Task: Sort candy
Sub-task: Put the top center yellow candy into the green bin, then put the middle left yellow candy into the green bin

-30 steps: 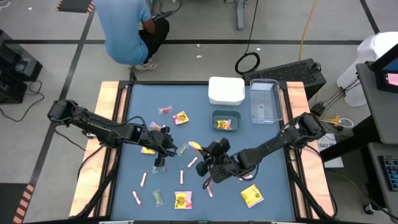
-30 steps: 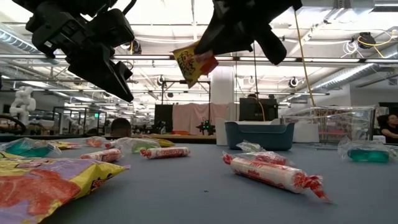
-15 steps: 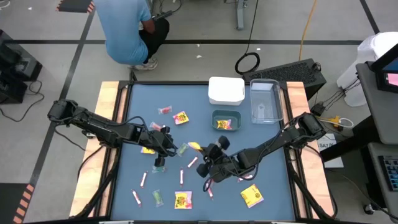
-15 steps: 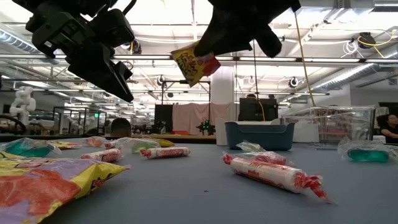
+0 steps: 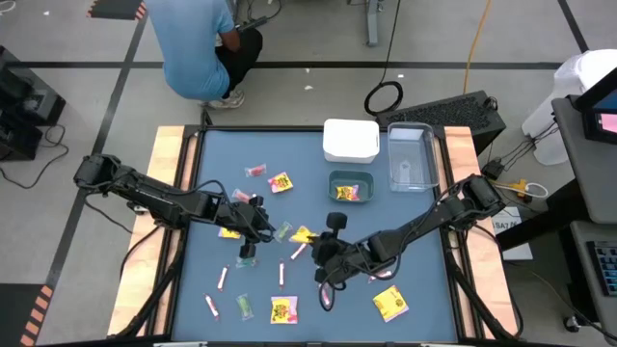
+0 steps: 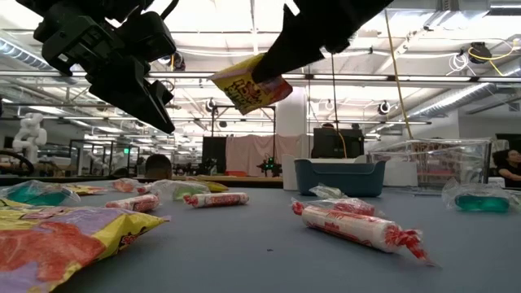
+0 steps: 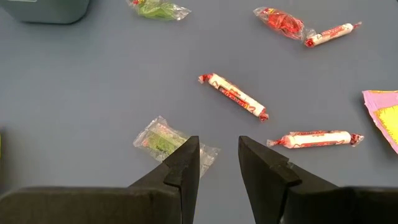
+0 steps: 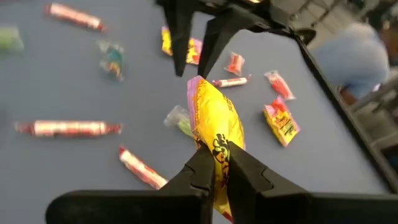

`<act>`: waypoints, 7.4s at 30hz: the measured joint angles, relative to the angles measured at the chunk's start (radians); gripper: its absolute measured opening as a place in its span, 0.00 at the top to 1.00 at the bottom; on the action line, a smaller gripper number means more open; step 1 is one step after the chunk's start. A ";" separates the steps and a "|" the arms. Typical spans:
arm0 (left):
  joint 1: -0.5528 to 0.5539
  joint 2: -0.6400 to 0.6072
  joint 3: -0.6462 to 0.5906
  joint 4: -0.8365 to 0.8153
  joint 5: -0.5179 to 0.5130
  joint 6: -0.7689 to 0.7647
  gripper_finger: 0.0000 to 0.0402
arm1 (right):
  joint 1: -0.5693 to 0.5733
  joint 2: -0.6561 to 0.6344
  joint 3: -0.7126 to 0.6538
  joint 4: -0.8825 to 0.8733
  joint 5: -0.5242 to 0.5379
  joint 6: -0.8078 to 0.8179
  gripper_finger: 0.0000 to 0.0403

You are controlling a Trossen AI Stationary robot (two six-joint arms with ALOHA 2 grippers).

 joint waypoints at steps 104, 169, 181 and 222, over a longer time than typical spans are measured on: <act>-0.314 -0.003 -0.024 -0.621 -0.293 -0.522 0.71 | 0.168 -0.115 -0.062 -0.158 0.140 0.497 0.48; -0.403 -0.006 -0.154 -0.372 -0.267 -0.407 0.73 | 0.167 -0.116 -0.062 -0.158 0.136 0.496 0.48; -0.403 -0.002 -0.104 -0.377 -0.255 -0.257 0.99 | 0.165 -0.091 -0.062 -0.125 0.160 0.497 0.48; -0.404 -0.151 0.012 -0.182 -0.100 0.140 0.99 | -0.097 0.386 0.283 0.472 -0.338 -0.397 0.58</act>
